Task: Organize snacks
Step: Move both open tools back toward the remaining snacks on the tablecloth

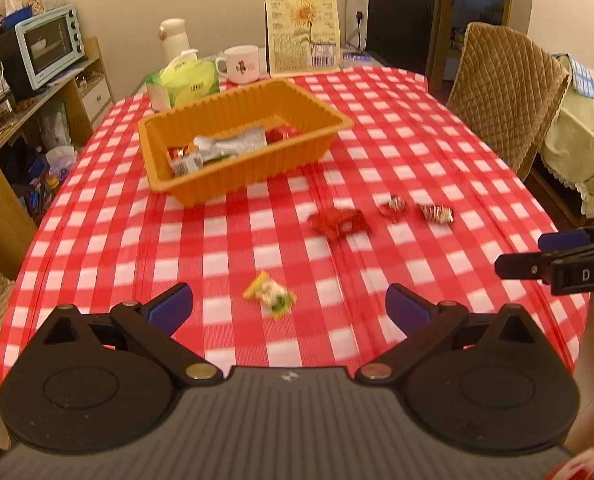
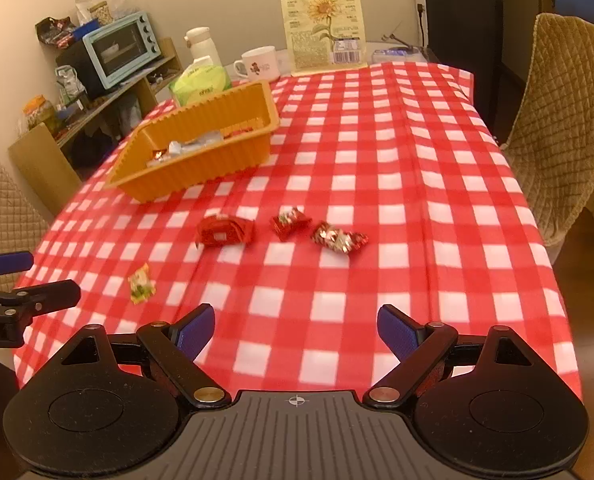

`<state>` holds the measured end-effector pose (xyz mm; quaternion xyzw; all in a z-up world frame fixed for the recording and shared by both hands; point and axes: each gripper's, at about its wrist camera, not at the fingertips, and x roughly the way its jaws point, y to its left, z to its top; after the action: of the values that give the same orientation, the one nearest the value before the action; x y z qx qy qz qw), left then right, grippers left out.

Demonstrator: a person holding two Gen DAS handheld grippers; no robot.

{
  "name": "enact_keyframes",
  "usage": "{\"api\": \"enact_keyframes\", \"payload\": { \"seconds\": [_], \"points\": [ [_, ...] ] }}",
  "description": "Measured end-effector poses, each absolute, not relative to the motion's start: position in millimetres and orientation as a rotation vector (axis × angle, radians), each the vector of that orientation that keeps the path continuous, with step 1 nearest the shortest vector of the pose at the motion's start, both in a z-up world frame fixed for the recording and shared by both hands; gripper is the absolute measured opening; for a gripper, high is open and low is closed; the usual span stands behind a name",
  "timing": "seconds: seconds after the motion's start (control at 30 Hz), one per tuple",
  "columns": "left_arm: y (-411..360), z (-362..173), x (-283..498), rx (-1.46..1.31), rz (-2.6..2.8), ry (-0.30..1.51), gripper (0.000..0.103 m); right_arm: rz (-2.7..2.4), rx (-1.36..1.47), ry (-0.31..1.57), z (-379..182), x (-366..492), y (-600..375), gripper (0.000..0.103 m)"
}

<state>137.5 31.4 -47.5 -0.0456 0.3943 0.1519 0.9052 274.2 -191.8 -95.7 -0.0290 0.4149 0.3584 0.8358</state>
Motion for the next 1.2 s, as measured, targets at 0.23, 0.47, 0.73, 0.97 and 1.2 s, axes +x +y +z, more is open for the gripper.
{"api": "enact_keyframes", "payload": {
  "seconds": [0.23,0.47,0.73,0.97,1.2],
  "points": [
    [20.2,-59.2,117.9,-0.135,0.31,0.846,0.101,0.757,-0.043,0.897,-103.4,265.8,-210.3,0.088],
    [9.0,-72.1,107.5,-0.147,0.295,0.872,0.096,0.755,-0.055,0.905,-112.9,255.9,-220.3,0.088],
    [5.7,-84.1,106.4,-0.159,0.276,0.893,0.09,0.755,-0.053,0.924,-122.5,251.0,-225.5,0.088],
    [8.8,-92.5,111.7,-0.16,0.262,0.908,0.085,0.759,-0.09,0.905,-127.5,246.2,-219.3,0.088],
    [22.3,-100.5,126.4,-0.163,0.271,0.913,0.076,0.751,-0.081,0.917,-129.8,255.2,-214.2,0.088]
  ]
}}
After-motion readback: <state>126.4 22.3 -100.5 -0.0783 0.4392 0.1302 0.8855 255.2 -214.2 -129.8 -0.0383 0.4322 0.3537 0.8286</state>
